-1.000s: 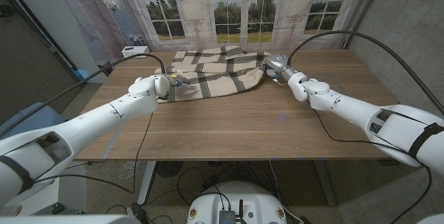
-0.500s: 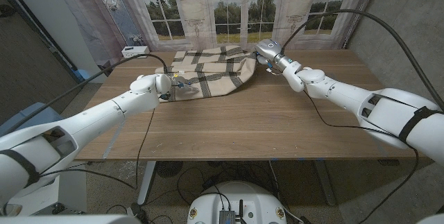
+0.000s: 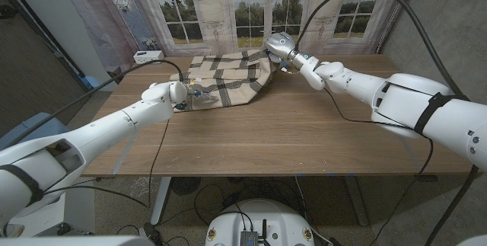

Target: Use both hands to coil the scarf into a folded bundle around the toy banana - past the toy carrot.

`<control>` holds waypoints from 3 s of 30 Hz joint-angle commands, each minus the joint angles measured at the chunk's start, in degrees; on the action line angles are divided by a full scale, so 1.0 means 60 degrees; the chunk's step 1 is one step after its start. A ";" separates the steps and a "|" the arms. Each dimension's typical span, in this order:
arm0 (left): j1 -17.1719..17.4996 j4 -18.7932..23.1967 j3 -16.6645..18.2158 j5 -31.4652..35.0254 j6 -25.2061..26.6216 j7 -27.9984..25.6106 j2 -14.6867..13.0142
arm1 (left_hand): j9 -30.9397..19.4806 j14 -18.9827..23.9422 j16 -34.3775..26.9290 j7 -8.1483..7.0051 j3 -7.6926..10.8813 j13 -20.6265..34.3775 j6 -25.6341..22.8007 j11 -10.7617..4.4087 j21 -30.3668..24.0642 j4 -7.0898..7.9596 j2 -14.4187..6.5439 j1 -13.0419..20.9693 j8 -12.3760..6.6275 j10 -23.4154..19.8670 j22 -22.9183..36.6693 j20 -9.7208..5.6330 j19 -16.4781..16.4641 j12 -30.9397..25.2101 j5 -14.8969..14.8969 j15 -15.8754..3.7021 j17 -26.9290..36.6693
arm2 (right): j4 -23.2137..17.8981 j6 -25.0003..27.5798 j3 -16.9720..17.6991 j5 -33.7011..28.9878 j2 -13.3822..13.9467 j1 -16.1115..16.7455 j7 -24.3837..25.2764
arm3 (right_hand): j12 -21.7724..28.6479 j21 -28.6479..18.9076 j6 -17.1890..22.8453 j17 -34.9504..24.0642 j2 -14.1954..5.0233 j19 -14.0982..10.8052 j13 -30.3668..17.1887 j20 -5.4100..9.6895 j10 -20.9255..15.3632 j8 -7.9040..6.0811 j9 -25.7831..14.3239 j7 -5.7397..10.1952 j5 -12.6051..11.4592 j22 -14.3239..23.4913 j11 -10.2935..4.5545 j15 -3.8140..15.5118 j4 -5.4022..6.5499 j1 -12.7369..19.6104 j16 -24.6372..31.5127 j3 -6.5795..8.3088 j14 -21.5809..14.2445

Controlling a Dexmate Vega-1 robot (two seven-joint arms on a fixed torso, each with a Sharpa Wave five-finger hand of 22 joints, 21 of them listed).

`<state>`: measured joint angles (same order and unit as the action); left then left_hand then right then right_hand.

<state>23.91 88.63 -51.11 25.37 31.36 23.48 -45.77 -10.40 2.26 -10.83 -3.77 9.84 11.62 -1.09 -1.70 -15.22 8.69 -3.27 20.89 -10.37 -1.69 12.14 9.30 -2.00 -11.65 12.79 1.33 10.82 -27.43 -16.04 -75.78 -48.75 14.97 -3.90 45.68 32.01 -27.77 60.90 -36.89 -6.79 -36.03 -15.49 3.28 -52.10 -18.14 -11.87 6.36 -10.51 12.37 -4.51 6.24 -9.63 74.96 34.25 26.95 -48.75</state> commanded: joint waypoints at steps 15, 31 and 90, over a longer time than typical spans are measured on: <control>0.0226 0.0015 0.0131 -0.0293 -0.0035 -0.0248 -0.0055 | -0.0002 -0.0021 -0.0038 -0.0030 -0.0127 0.0016 0.0092 0.0028 -0.0027 -0.0016 0.0026 -0.0173 -0.0026 0.0000 0.0025 0.0049 -0.0002 -0.0068 0.0074 0.0023 0.0011 | 0.1178 0.0165 -0.2421 0.0477 -0.1678 -0.1613 -0.0615 | 0.0192 -0.0204 0.0143 -0.0076 0.0013 0.0072 -0.0632 0.0242 -0.0304 0.0050 -0.0050 0.0045 -0.0098 -0.0003 -0.0279 0.1231 0.0038 0.0115 -0.0178 -0.0100 -0.0237; 0.0258 0.0118 0.0139 -0.0325 0.0061 -0.0287 -0.0104 | 0.0000 -0.0030 -0.0035 -0.0026 -0.0174 0.0015 0.0088 0.0040 -0.0028 -0.0039 0.0034 -0.0247 -0.0042 0.0003 0.0025 0.0048 -0.0011 -0.0077 0.0108 0.0025 0.0006 | 0.1206 0.0239 -0.2857 0.0223 -0.2076 -0.1974 -0.0666 | 0.0174 -0.0336 0.0221 -0.0119 0.0043 0.0147 -0.0597 0.0237 -0.0340 0.0088 -0.0045 0.0103 -0.0119 -0.0032 -0.0304 0.1235 0.0048 0.0119 -0.0353 -0.0158 -0.0350; 0.0559 0.0324 0.0308 -0.0591 0.0183 -0.0686 -0.0272 | 0.0005 -0.0030 -0.0033 -0.0021 -0.0262 0.0009 0.0120 0.0034 -0.0026 -0.0145 0.0001 -0.0367 -0.0060 0.0013 0.0020 0.0014 -0.0036 -0.0098 0.0212 0.0014 -0.0010 | 0.1174 -0.0752 -0.3572 -0.1784 -0.2993 -0.2437 0.2714 | -0.0052 -0.0796 0.0110 -0.0310 0.0105 0.0385 -0.0478 0.0240 -0.0222 0.0363 -0.0022 0.0343 -0.0166 -0.0120 -0.0574 0.1244 0.0069 0.0106 -0.0995 -0.0299 -0.0435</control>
<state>27.05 90.52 -49.37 22.05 32.53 19.64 -47.21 -10.41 1.94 -10.80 -3.54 8.50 11.58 -0.74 -1.74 -15.00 7.82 -3.04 19.17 -10.37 -1.66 12.12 9.25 -1.71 -11.84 13.66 1.44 10.50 -20.23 -19.58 -96.36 -57.06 -2.53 -18.57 57.87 32.10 -32.16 62.20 -38.66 -6.27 -34.07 -15.49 3.38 -52.74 -16.31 -11.84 7.73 -11.30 11.71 -6.33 7.06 -9.27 75.07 28.69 25.23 -51.39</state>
